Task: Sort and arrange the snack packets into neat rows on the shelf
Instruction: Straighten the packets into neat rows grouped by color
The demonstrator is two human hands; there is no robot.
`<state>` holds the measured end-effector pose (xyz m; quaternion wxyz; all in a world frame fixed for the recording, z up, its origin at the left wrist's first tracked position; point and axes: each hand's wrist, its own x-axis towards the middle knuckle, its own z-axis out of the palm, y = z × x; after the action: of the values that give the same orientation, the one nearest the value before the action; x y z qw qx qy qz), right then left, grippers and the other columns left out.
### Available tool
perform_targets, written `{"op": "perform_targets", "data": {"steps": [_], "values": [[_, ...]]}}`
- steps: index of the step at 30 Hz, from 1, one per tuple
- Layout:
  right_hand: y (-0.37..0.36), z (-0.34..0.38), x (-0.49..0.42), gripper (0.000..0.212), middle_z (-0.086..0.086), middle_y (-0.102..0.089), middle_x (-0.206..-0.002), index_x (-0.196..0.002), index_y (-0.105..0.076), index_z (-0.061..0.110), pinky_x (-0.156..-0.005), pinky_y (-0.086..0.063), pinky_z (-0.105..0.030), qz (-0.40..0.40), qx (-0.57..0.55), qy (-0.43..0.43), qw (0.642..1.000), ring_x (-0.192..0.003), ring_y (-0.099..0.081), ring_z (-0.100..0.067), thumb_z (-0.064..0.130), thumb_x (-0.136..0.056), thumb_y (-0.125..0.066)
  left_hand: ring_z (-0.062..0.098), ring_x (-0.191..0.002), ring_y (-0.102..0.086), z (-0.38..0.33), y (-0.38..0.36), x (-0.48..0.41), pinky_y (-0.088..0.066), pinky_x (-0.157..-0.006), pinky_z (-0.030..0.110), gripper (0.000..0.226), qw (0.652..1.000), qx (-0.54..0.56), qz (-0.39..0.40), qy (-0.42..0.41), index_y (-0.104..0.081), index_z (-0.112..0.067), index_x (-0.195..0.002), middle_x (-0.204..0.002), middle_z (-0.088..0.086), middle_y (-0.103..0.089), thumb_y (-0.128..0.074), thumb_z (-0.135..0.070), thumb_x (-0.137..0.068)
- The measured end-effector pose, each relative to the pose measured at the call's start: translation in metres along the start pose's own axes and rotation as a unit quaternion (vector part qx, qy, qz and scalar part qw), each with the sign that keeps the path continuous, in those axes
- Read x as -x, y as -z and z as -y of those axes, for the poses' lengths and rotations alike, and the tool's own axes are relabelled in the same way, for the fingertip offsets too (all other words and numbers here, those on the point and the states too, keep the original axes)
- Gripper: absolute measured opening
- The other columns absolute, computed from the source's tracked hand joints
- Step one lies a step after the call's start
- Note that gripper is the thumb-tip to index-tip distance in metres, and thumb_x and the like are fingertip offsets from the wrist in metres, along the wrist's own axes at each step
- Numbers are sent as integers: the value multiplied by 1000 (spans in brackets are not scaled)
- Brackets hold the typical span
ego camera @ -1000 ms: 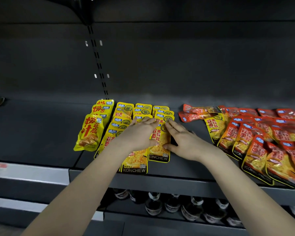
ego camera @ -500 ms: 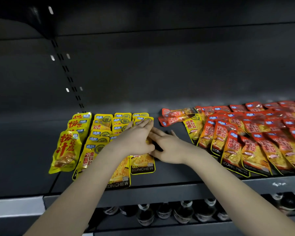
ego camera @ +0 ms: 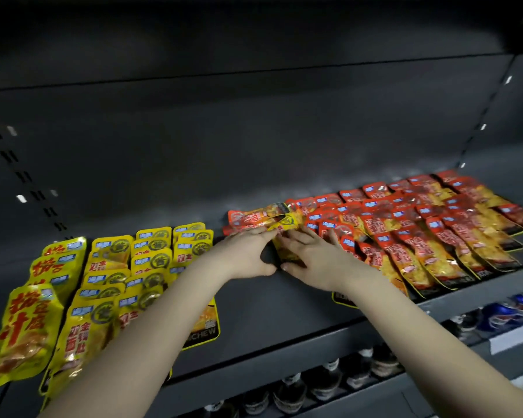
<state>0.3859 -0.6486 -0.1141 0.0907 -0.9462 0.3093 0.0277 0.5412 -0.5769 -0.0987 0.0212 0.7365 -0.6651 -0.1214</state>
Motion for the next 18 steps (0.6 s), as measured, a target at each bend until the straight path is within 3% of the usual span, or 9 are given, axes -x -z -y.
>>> {"op": "perform_targets", "data": {"steps": [4,10,18], "values": [[-4,-15,8,50,10,-9,-157,-145,-25,36,-111,5,-60,-19,2,-2,1000,-145,3,-15,44,-97,-35,19,-145,-14,-12,-3,-15,-21,-116,38,76,999,7,32,-14,-17,-28,-150,-159,-3,-10,-58,-40,-87],[-3,-26,15,52,13,-11,-156,-147,-23,34,-110,5,-60,-23,12,-24,999,-145,3,-13,44,-97,-35,24,-147,-1,-26,-5,-26,-4,-119,41,74,998,-21,43,-35,-11,-34,-150,-160,0,4,-52,-42,-89],[-2,-32,20,55,15,-8,-156,-148,-19,29,-111,8,-58,-12,36,-57,998,-145,5,-13,44,-98,-32,21,-147,6,-29,-12,-24,3,-119,43,68,996,-42,66,-40,-15,-32,-150,-159,-5,7,-43,-52,-92]]}}
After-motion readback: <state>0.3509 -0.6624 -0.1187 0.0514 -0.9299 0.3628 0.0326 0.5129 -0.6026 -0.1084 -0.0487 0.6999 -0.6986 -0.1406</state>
